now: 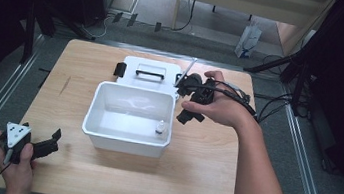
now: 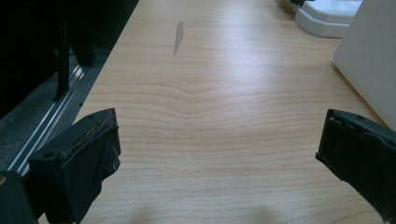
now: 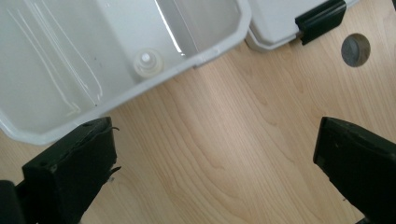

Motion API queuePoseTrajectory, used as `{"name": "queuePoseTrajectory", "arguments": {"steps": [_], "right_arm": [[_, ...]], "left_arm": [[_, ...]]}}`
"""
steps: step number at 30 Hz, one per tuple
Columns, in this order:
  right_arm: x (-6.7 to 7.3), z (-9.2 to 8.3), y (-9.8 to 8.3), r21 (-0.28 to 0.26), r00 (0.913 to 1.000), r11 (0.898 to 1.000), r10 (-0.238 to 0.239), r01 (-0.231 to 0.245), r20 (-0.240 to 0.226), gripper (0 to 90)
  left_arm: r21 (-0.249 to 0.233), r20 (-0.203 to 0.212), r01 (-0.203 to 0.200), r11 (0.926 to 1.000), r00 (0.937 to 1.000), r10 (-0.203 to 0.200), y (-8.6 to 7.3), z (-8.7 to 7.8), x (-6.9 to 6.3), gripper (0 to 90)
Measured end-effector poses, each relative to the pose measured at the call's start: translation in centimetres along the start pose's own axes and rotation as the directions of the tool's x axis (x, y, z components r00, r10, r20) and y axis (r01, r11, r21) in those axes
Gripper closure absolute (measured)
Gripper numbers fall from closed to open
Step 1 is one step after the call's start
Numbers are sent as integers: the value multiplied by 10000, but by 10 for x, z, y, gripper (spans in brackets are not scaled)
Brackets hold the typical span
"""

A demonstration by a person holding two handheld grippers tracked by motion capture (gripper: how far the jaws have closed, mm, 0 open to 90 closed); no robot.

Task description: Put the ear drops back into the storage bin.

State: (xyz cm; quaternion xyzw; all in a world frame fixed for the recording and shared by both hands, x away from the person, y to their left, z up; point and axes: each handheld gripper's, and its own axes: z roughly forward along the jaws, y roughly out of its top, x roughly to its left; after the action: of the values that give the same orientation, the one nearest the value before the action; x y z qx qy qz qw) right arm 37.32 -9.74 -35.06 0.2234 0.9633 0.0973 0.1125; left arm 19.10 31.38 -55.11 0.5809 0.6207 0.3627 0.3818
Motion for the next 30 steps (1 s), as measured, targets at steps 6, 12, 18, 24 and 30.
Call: {"name": "queuePoseTrajectory", "arguments": {"steps": [6, 12, 18, 24, 30], "right_arm": [[-8, 4, -34, -138, 9983, 9982, 587, -587, 44, 0], [-11, 16, -73, -579, 9929, 9924, 1107, -1082, 426, 0], [-12, 30, -112, -779, 9819, 9812, 1809, -1763, 561, 0], [-12, 44, -147, -1229, 9662, 9628, 2496, -2406, 637, 0], [-9, 59, -182, -2094, 9375, 9242, 3404, -3195, 721, 0]], "left_arm": [[-25, -19, 10, 10000, 10000, -10, 0, 0, 0, 0], [-4, -10, 5, 10000, 10000, -5, 0, 0, 0, 0], [-11, -8, 7, 10000, 10000, -7, 0, 0, 0, 0], [-5, -5, 13, 10000, 10000, -13, 0, 0, 0, 0], [1, -6, 11, 10000, 10000, -11, 0, 0, 0, 0]]}}
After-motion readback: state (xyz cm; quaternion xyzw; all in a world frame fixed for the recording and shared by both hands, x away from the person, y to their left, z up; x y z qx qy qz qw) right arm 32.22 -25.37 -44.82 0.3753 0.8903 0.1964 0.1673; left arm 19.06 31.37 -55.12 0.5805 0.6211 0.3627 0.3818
